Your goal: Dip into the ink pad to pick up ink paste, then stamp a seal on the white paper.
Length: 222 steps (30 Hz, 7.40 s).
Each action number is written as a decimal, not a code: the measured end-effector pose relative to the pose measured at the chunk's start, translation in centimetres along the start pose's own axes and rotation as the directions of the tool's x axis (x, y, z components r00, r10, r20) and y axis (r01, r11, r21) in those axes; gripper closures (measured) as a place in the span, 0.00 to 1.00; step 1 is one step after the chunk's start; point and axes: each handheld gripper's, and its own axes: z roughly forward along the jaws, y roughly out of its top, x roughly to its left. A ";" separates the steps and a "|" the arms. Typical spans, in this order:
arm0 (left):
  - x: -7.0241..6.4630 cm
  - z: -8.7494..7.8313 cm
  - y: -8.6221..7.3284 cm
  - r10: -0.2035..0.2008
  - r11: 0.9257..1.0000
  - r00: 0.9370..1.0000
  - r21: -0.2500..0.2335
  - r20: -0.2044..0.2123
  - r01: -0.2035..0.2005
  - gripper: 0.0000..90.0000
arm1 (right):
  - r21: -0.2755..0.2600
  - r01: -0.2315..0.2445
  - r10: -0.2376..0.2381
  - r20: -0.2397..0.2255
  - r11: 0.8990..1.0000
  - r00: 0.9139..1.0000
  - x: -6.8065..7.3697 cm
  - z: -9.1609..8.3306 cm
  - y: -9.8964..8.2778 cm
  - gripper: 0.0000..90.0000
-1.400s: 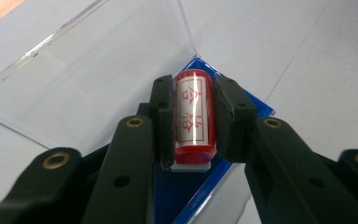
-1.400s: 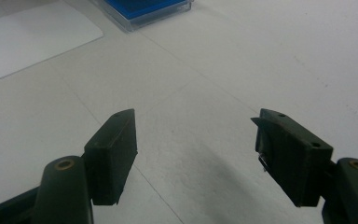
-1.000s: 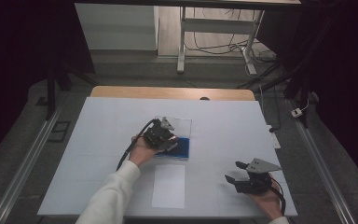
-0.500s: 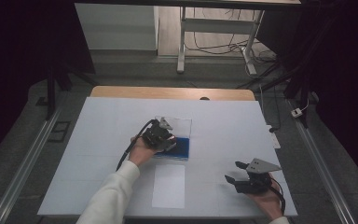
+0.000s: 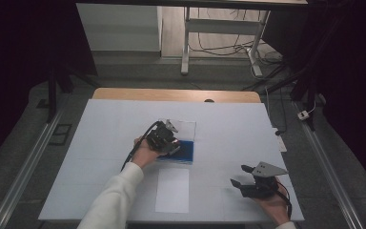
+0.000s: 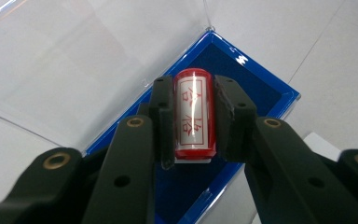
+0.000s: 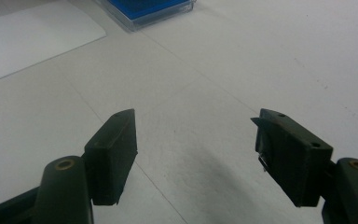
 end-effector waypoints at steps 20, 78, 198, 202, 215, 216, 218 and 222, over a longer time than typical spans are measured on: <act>-0.7 0.6 0.7 0.039 0.996 0.999 0.076 -0.036 -0.036 0.79 | 0.003 -0.001 0.001 0.002 1.000 1.000 0.1 -0.1 0.1 0.32; -0.1 0.0 1.1 0.030 0.996 1.000 0.085 0.009 -0.030 0.78 | 0.008 -0.002 0.002 0.000 1.000 1.000 0.2 -0.1 0.1 0.32; -3.9 -8.4 -5.6 0.085 0.987 0.985 -0.151 0.153 -0.061 0.78 | 0.014 0.012 -0.012 0.007 1.000 1.000 0.3 0.0 0.0 0.32; -4.2 -8.4 -5.7 0.096 0.988 0.983 -0.132 0.159 -0.075 0.78 | 0.013 0.009 -0.009 0.006 1.000 1.000 0.4 0.0 0.1 0.32; -5.3 -7.3 -6.3 0.117 0.991 0.977 -0.084 0.177 -0.103 0.78 | 0.015 0.018 -0.018 -0.003 1.000 1.000 0.4 0.2 0.2 0.32; -5.4 -7.3 -6.3 0.118 0.991 0.977 -0.081 0.177 -0.105 0.78 | 0.015 0.020 -0.020 -0.002 1.000 1.000 0.4 0.2 0.2 0.32; -5.6 -7.1 -6.2 0.122 0.991 0.976 -0.077 0.181 -0.110 0.78 | 0.011 0.014 -0.014 -0.002 1.000 1.000 0.4 0.2 0.2 0.32; -6.2 -6.5 -6.1 0.137 0.990 0.972 -0.062 0.193 -0.127 0.78 | 0.009 0.008 -0.008 -0.002 1.000 1.000 0.4 0.2 0.1 0.32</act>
